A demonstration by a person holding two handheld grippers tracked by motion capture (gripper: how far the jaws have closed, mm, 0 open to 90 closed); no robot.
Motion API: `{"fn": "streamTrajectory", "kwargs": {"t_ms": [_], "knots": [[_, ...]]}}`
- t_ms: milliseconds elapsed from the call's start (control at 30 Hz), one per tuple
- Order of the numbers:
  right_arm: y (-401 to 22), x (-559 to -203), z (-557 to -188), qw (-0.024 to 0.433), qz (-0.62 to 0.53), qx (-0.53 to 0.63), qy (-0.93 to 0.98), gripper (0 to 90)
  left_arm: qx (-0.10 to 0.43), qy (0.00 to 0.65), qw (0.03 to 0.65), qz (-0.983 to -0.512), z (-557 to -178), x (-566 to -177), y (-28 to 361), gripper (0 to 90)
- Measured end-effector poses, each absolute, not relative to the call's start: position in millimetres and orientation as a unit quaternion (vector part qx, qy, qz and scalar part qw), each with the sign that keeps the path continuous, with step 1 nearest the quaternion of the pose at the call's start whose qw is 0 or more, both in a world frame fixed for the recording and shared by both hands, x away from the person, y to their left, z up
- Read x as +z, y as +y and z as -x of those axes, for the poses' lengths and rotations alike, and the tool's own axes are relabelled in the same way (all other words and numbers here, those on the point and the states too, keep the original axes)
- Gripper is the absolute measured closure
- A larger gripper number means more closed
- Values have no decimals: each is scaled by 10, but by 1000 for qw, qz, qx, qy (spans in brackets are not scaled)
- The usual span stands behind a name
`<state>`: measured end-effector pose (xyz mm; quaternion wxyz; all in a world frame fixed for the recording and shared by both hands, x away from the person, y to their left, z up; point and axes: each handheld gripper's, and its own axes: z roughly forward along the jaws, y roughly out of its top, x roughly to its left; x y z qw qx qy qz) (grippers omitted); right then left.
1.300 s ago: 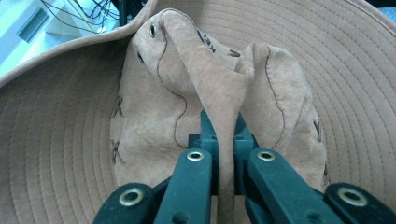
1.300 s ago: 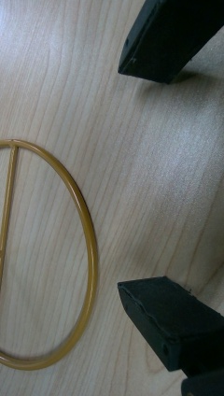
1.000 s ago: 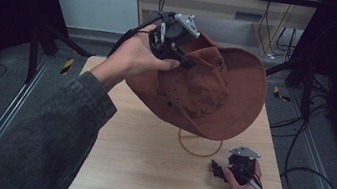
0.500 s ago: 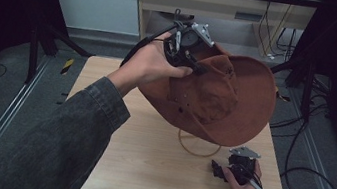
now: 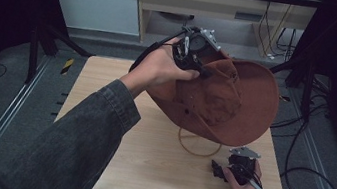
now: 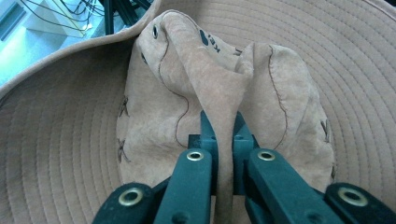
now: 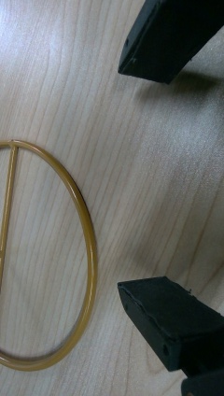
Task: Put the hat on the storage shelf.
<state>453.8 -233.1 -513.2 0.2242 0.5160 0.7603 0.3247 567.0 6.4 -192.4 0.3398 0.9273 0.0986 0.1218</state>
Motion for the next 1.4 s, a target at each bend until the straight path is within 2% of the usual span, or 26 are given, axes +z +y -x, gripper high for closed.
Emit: {"fn": "streamTrajectory", "kwargs": {"t_ms": [900, 1400], "knots": [[-2330, -5130, -4534, 224, -519, 323, 759, 4, 120, 92, 323, -934, -5684, -2076, -96, 879], [-2329, -5130, -4534, 224, -519, 323, 759, 4, 113, 96, 323, -935, -5706, -2190, -129, 838]]}}
